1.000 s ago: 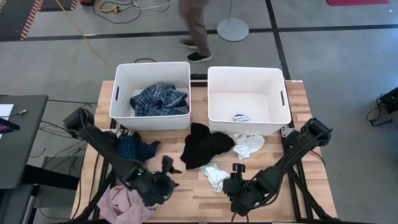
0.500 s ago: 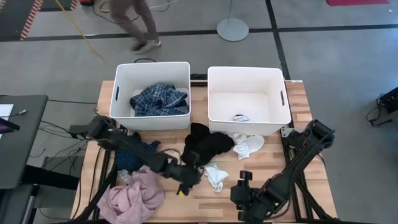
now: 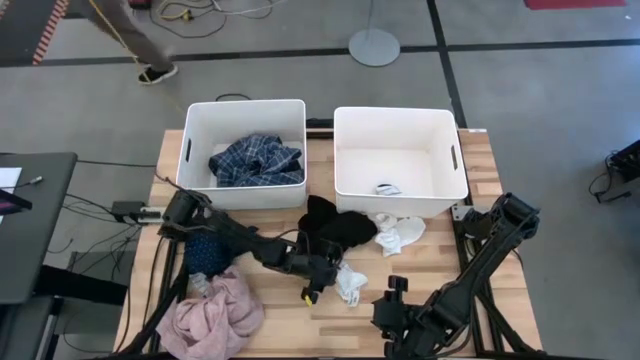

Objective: Sort clothes
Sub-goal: Put the white sock into the right laundry bin

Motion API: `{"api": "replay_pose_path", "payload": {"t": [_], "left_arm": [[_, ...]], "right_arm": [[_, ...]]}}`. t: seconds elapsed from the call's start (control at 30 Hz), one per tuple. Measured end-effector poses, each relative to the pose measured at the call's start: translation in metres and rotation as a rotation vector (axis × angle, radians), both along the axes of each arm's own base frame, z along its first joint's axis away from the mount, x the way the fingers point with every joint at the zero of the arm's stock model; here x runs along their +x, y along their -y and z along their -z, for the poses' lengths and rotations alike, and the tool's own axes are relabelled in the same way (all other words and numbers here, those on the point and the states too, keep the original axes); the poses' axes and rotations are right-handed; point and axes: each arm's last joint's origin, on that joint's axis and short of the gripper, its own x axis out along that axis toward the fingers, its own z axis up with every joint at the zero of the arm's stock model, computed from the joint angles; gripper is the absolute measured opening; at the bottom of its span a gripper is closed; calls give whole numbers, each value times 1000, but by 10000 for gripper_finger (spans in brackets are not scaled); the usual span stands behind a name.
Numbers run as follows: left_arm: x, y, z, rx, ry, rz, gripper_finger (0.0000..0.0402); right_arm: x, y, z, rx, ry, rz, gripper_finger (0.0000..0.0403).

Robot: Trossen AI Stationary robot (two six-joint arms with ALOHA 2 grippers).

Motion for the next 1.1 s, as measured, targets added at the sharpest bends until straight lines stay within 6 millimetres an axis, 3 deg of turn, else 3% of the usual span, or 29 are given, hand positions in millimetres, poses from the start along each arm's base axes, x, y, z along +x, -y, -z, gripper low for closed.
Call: {"api": "replay_pose_path", "payload": {"t": [0.17,0.37,0.63,0.8,1.1], "left_arm": [[2,0,2,-4,13,-6,150],[2,1,-2,2,34,-1,17],[-1,9,-9,-5,49,24,3],[-7,12,-40,-13,110,44,2],[-38,4,-128,7,267,69,1]], "right_arm": [[0,0,0,-2,5,2,219],[1,1,-1,-19,24,12,219],[1,0,0,-23,25,13,219],[1,0,0,-21,28,13,219],[3,5,-2,-150,148,84,219]]}}
